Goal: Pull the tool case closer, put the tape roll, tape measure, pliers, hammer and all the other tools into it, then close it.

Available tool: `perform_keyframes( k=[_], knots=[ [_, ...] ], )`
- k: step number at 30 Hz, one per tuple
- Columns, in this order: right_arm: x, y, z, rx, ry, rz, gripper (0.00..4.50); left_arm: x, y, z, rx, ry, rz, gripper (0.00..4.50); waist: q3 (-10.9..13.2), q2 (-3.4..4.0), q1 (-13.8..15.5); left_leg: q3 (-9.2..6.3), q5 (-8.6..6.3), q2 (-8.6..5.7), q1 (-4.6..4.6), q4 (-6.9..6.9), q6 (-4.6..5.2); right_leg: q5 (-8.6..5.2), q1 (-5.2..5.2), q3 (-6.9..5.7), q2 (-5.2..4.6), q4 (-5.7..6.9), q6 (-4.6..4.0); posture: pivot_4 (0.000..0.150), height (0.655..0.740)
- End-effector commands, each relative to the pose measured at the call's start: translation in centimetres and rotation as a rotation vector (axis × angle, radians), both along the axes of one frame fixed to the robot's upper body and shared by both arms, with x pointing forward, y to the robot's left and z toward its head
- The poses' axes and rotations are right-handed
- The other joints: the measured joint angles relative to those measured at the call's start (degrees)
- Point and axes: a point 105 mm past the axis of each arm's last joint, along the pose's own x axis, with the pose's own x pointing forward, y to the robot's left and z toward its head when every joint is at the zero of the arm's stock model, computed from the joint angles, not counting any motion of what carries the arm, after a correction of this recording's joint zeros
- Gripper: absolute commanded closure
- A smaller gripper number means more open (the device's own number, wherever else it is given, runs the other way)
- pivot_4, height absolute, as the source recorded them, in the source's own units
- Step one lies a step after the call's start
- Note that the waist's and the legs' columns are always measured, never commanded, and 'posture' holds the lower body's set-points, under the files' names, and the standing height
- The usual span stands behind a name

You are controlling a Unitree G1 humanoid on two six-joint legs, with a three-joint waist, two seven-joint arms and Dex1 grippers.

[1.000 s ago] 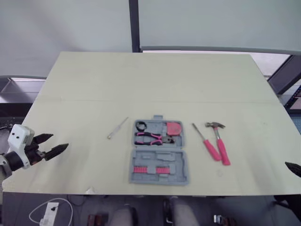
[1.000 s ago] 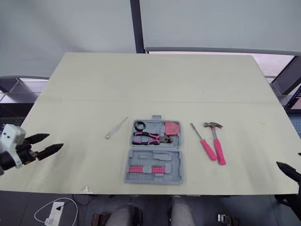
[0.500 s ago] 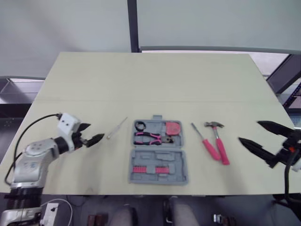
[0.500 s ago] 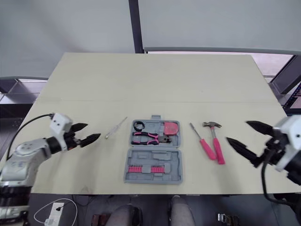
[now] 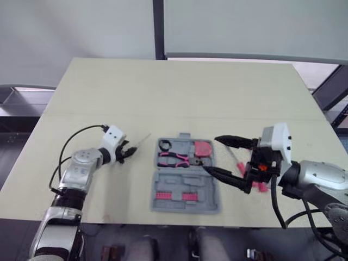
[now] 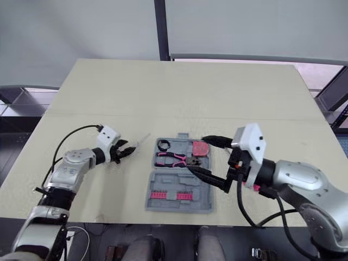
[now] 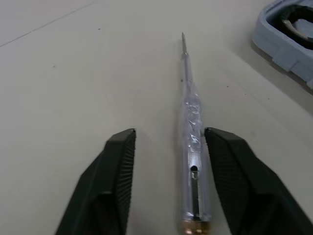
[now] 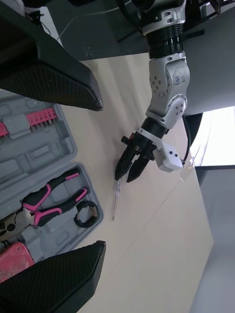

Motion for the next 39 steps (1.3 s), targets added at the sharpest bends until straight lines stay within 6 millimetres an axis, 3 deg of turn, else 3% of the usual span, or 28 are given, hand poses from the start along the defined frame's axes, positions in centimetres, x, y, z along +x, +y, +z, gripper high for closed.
perform_keyframes(
  k=[1,11,16,21,30,33,36,39],
  knots=[
    [0.1,0.2,0.6,0.018,-0.040,0.005,0.00,-0.1,-0.2,-0.2,0.031,-0.007,-0.024,2.23,0.0,-0.01,0.2,-0.02,0.00,0.01,-0.01,0.04,0.00,0.00,0.00,-0.01,-0.01,0.00,0.00,0.150,0.7400],
    [0.4,0.1,-0.1,0.000,-0.027,-0.004,0.00,0.2,-1.2,0.1,0.074,-0.020,-0.101,2.23,0.0,-0.01,0.4,-0.08,0.00,0.00,-0.03,0.09,0.02,0.00,0.03,-0.06,-0.07,-0.01,0.00,0.150,0.7400],
    [0.5,0.1,-0.2,-0.006,-0.022,0.002,0.00,1.3,-1.3,0.5,0.113,-0.009,-0.149,2.23,0.0,-0.02,0.8,-0.19,0.00,-0.06,-0.15,0.22,0.05,0.00,0.04,-0.21,-0.09,-0.01,0.01,0.150,0.7400],
    [0.5,0.0,-0.3,-0.005,-0.022,-0.012,0.00,2.0,-1.8,0.7,0.011,0.029,-0.109,2.23,0.0,-0.01,0.7,-0.30,-0.02,-0.05,-0.33,0.33,0.08,0.02,0.02,-0.61,-0.09,0.01,0.03,0.150,0.7400],
    [0.3,-0.3,-0.6,-0.006,-0.015,-0.031,0.00,2.1,-2.2,0.2,0.085,-0.003,-0.134,2.23,0.0,-0.01,0.7,-0.79,-0.02,-0.06,-0.80,0.67,0.11,0.05,-0.03,-0.83,-0.12,0.07,0.09,0.150,0.7400],
    [0.5,-0.3,-0.6,-0.012,-0.018,-0.035,0.00,2.1,-2.7,0.3,0.059,-0.009,-0.151,3.13,0.0,-0.01,0.8,-0.81,-0.01,-0.10,-0.80,0.68,0.13,0.06,-0.02,-0.89,-0.13,0.07,0.11,0.150,0.7400],
    [0.5,-0.4,-0.6,-0.016,-0.020,-0.039,0.00,2.1,-2.2,0.4,0.040,-0.018,-0.122,4.42,0.0,-0.01,0.9,-0.83,0.00,-0.11,-0.81,0.69,0.15,0.07,-0.01,-0.90,-0.14,0.07,0.13,0.150,0.7400],
    [0.4,-0.4,-0.7,-0.021,-0.017,-0.037,0.00,2.1,-1.7,1.1,0.043,-0.039,-0.123,4.42,0.0,-0.01,0.9,-0.84,0.00,-0.11,-0.82,0.68,0.15,0.07,-0.02,-0.92,-0.14,0.07,0.13,0.150,0.7400]
  ],
)
